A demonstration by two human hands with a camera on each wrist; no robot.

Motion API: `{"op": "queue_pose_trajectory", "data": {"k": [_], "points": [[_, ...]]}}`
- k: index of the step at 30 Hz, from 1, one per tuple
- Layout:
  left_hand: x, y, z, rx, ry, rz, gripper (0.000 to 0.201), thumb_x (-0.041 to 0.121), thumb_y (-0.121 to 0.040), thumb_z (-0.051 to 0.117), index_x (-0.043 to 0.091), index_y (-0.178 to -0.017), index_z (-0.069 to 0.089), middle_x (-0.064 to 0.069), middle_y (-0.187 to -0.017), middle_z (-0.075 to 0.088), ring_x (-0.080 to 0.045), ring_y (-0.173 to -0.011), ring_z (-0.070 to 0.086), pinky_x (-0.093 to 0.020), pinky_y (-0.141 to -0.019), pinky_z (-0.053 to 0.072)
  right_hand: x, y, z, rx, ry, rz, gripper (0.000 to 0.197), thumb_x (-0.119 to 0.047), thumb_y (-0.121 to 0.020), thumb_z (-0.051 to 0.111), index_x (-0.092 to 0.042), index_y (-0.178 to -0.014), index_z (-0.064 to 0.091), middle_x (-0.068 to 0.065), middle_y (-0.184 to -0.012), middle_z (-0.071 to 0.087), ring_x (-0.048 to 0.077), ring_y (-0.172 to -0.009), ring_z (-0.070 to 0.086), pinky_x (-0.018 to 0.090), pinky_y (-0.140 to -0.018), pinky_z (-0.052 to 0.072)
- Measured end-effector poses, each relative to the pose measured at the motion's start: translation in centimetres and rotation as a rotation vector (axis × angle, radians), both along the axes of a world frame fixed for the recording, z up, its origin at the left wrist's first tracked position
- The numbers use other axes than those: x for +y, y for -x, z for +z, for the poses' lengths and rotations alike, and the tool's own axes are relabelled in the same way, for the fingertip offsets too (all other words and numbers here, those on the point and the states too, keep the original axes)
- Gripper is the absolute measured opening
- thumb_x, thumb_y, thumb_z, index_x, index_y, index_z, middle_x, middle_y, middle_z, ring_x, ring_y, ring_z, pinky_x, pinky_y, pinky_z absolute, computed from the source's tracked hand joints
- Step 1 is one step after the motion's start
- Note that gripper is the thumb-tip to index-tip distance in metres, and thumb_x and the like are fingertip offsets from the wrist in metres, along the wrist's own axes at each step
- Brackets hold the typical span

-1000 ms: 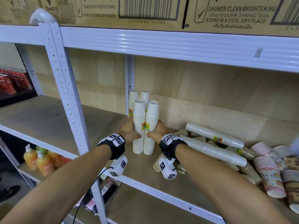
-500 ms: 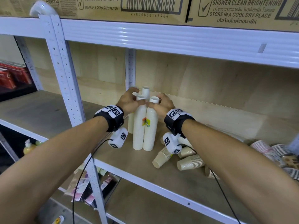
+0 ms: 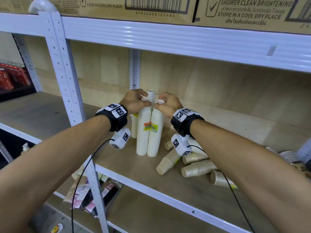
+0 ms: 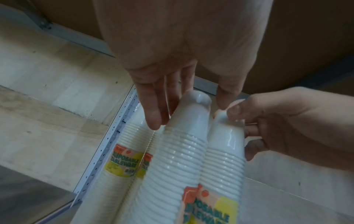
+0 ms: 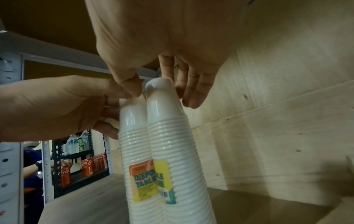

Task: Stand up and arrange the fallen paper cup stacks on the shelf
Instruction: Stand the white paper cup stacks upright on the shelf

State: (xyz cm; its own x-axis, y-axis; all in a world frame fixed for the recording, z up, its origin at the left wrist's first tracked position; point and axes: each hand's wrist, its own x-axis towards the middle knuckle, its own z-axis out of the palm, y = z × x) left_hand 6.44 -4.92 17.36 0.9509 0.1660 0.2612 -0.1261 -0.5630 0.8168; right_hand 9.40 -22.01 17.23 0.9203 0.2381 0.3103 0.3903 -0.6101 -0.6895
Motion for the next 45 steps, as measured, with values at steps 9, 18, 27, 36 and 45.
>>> {"op": "queue_pose_trajectory", "data": {"k": [9, 18, 27, 36, 45], "points": [[-0.3, 0.3, 1.0, -0.003, -0.135, -0.033, 0.027, 0.018, -0.083, 0.073, 0.013, -0.11, 0.071, 0.0, -0.108, 0.063, -0.019, -0.105, 0.06, -0.034, -0.093, 0.053, -0.6, 0.5, 1.0, -0.021, 0.062, 0.034, 0.022, -0.022, -0.077, 0.071, -0.012, -0.097, 0.069, -0.001, -0.088, 0.064, 0.02, -0.086, 0.061, 0.029, -0.075, 0.05], [-0.5, 0.0, 2.3, 0.08, -0.26, -0.042, 0.041, 0.027, -0.079, 0.078, 0.012, -0.116, 0.067, -0.003, -0.113, 0.065, -0.019, -0.089, 0.065, -0.03, -0.07, 0.056, 0.0, 0.5, 1.4, -0.024, 0.172, 0.004, 0.028, -0.032, -0.076, 0.072, -0.013, -0.097, 0.07, 0.003, -0.097, 0.068, 0.023, -0.089, 0.064, 0.03, -0.071, 0.05], [-0.4, 0.3, 3.9, 0.155, -0.319, -0.071, 0.035, 0.016, -0.08, 0.076, 0.009, -0.114, 0.068, -0.008, -0.109, 0.068, -0.025, -0.089, 0.07, -0.041, -0.077, 0.061, 0.5, 0.8, 2.4, -0.01, 0.166, 0.052, 0.026, -0.021, -0.078, 0.07, -0.008, -0.101, 0.071, 0.005, -0.096, 0.066, 0.02, -0.085, 0.061, 0.025, -0.068, 0.049], [1.3, -0.3, 4.8, 0.124, -0.317, -0.01, 0.033, 0.011, -0.082, 0.074, 0.007, -0.115, 0.07, -0.008, -0.114, 0.065, -0.027, -0.098, 0.067, -0.04, -0.081, 0.06, 2.5, 0.5, 2.7, -0.053, 0.097, 0.09, 0.022, -0.016, -0.08, 0.069, -0.005, -0.098, 0.072, 0.006, -0.123, 0.065, 0.018, -0.095, 0.058, 0.024, -0.074, 0.041], [3.8, -1.8, 4.1, 0.099, -0.359, 0.036, 0.032, 0.011, -0.081, 0.074, 0.009, -0.112, 0.072, -0.006, -0.118, 0.064, -0.024, -0.102, 0.063, -0.034, -0.082, 0.058, 4.9, -0.9, 1.9, -0.039, 0.085, 0.072, 0.024, -0.021, -0.077, 0.07, -0.012, -0.1, 0.07, 0.004, -0.103, 0.068, 0.022, -0.092, 0.061, 0.029, -0.077, 0.05]]}}
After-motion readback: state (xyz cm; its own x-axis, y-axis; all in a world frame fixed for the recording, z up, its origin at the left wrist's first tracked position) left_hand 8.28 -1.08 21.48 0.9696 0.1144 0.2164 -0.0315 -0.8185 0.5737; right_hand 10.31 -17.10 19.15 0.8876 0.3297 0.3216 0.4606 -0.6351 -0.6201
